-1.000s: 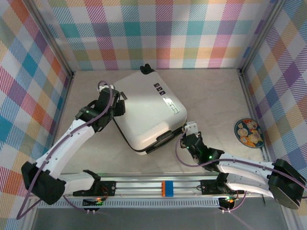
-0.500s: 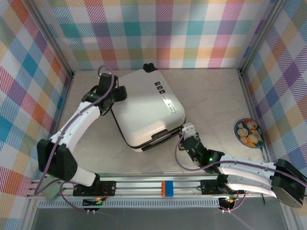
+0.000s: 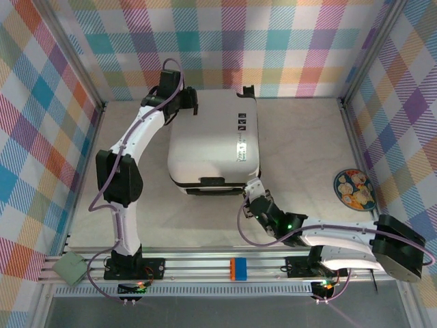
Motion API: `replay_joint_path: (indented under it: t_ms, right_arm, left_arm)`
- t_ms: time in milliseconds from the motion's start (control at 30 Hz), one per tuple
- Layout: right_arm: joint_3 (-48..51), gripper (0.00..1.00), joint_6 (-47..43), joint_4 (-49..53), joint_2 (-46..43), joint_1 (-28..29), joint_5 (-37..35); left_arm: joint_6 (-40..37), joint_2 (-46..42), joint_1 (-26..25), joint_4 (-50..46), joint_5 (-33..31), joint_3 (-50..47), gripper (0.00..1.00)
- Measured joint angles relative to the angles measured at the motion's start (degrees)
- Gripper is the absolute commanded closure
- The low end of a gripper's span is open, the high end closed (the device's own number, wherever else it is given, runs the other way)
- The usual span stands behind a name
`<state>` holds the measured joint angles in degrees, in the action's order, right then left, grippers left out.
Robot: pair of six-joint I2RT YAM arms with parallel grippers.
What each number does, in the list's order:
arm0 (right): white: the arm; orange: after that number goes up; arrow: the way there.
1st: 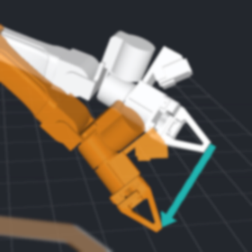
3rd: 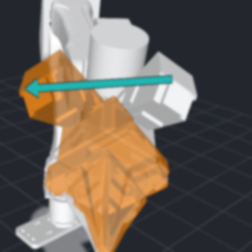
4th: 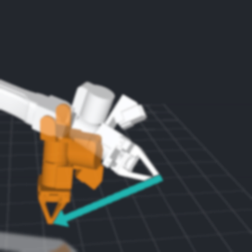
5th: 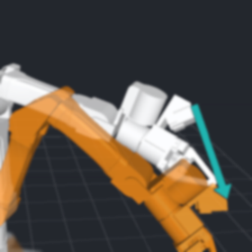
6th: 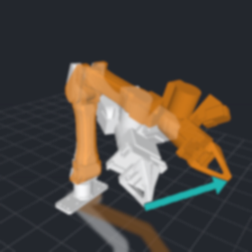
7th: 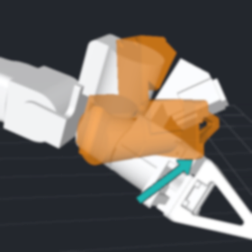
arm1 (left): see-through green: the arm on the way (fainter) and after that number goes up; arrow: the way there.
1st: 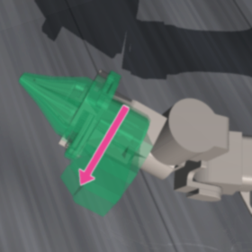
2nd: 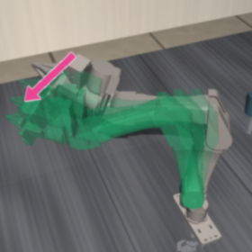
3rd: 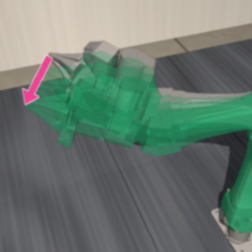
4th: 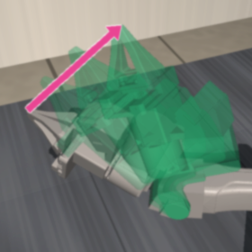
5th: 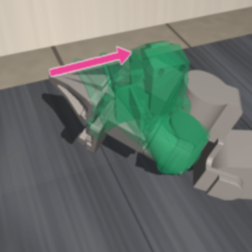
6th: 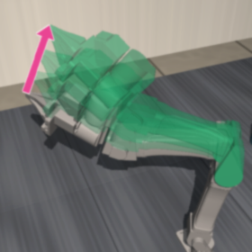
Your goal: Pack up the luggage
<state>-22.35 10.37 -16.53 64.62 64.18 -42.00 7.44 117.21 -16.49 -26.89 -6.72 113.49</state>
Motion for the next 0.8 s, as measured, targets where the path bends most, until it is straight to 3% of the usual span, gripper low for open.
replay_joint_path:
  t_ms: [167, 333, 500, 667, 800]
  right_arm:
    - [-2.14, 1.00, -1.07, -2.14, 4.74, 1.16, 1.09]
    - [-2.38, 1.00, -2.12, -3.93, 5.84, 1.53, 2.21]
    - [-2.38, 1.00, -2.32, -4.57, 5.84, 1.53, 2.45]
    - [-2.36, 1.00, -2.32, -4.87, 5.55, 1.53, 2.60]
    - [-1.70, 1.00, -2.32, -5.07, 3.87, 1.53, 2.89]
  left_arm:
    - [-2.91, -3.98, -4.22, -4.02, -4.74, 0.76, 0.29]
    - [-8.28, -7.52, -19.93, -6.27, -9.01, 3.69, 0.29]
    - [-12.92, -2.38, -33.64, -9.88, -8.31, 14.25, 0.29]
    - [-14.82, 9.09, -38.29, -14.62, -7.04, 28.20, 0.29]
    - [-15.50, 15.41, -39.80, -18.21, -7.32, 30.10, 0.29]
